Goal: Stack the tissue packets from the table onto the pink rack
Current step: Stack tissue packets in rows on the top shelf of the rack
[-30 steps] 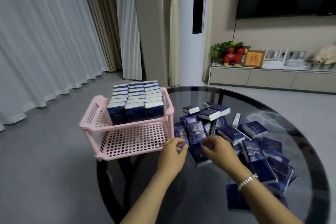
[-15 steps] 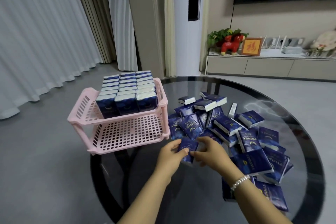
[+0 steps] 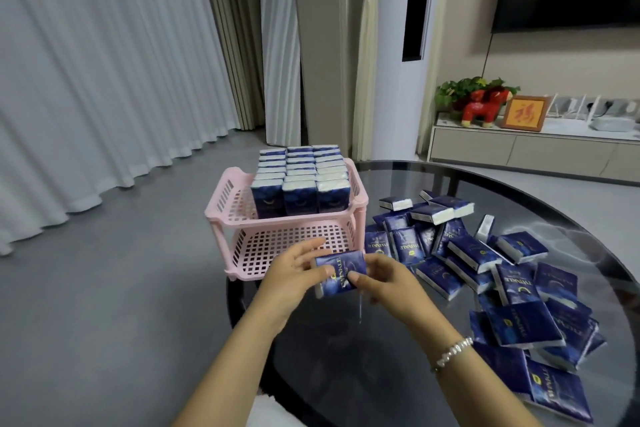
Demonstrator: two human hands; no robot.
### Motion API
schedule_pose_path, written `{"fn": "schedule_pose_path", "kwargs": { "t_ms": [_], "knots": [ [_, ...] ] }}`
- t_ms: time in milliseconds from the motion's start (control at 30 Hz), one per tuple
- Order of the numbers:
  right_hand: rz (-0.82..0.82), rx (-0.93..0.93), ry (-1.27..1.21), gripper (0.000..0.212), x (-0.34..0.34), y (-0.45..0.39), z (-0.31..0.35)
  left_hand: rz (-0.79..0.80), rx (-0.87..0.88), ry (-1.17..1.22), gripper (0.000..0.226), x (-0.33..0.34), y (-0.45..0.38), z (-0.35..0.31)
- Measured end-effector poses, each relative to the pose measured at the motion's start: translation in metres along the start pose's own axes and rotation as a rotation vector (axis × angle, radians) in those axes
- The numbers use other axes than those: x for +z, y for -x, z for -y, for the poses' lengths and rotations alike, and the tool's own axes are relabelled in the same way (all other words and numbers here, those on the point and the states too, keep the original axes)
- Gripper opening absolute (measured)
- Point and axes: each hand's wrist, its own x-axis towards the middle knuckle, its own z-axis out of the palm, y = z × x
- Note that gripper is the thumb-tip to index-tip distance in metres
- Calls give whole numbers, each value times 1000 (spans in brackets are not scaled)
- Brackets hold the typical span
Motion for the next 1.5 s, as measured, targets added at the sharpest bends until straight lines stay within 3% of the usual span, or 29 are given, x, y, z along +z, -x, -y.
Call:
{"fn": "schedule_pose_path", "kwargs": {
  "t_ms": [167, 333, 500, 667, 900, 1200, 1500],
  "knots": [
    [-54, -40, -199, 15, 26, -8, 20, -175, 15, 159, 29, -22, 11, -24],
    [-58, -84, -255, 16, 50, -17, 43, -271, 69, 150, 23, -41, 13, -45],
    [-224, -274, 47, 20, 56, -32, 64, -370, 231, -58, 25, -63, -1, -74],
    [-382, -516, 526, 30, 48, -56, 74, -473, 372, -482, 24, -77, -19, -95],
    [-240, -533, 903, 43, 48, -77, 82, -370, 449, -721, 27, -81, -49, -88],
    [-238, -548, 931, 40, 47, -85, 80, -391, 474, -656, 25, -78, -70, -71],
    [-241, -557, 932, 42, 45, -87, 76, -410, 537, -789, 32, -82, -72, -61]
  ]
}}
